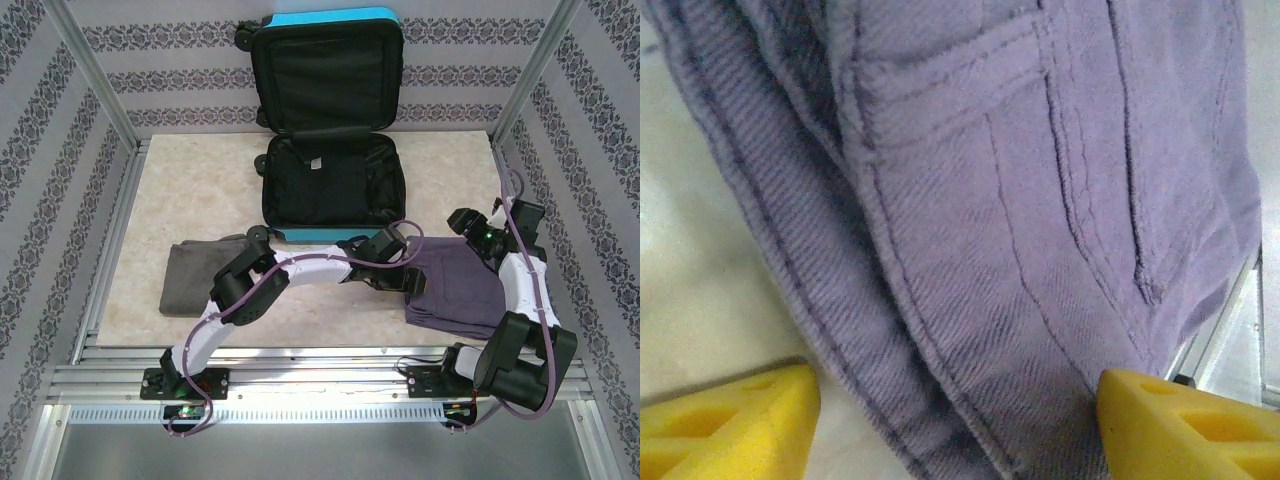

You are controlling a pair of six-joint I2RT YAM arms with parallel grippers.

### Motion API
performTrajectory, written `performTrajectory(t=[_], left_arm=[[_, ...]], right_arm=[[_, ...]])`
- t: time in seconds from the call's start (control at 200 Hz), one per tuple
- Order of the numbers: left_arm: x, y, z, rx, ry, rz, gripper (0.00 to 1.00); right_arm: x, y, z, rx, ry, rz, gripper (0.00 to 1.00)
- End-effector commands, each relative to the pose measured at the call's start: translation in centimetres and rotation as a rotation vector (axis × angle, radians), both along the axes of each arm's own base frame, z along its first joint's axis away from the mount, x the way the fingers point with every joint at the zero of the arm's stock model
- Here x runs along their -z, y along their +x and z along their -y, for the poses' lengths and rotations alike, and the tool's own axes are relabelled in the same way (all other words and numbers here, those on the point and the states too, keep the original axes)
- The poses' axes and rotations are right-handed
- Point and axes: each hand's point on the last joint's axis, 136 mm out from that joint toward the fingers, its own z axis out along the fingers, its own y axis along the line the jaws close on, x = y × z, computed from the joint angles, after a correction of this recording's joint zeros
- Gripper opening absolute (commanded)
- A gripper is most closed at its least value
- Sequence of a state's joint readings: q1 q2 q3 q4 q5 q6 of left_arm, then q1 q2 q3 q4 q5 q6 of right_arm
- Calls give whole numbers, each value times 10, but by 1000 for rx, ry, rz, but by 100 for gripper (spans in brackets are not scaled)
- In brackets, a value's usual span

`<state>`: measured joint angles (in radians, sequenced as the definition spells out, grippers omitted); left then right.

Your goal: Pack the luggage

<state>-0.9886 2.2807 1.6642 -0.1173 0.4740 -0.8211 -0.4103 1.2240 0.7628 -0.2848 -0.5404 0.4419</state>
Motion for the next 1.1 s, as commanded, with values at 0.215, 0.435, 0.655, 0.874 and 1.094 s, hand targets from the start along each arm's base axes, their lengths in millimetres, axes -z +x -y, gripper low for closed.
performTrajectory(t=[0.215,0.435,0.655,0.874,1.094], left_arm=[[13,4,19,-33,10,-12,56],[19,15,-3,-117,101,39,16],[12,14,-40,-187,166,67,6],[10,2,-110,-261,302,53,5],[20,-17,-185,-300,344,-30,3]], right_arm=[[7,-6,-3,3,23,3,71],[7,-9,-4,3,16,5,71],[2,-12,-6,-9,8,12,71],[4,-15,-9,-20,12,9,71],[9,-16,-30,-100,4,-4,70]])
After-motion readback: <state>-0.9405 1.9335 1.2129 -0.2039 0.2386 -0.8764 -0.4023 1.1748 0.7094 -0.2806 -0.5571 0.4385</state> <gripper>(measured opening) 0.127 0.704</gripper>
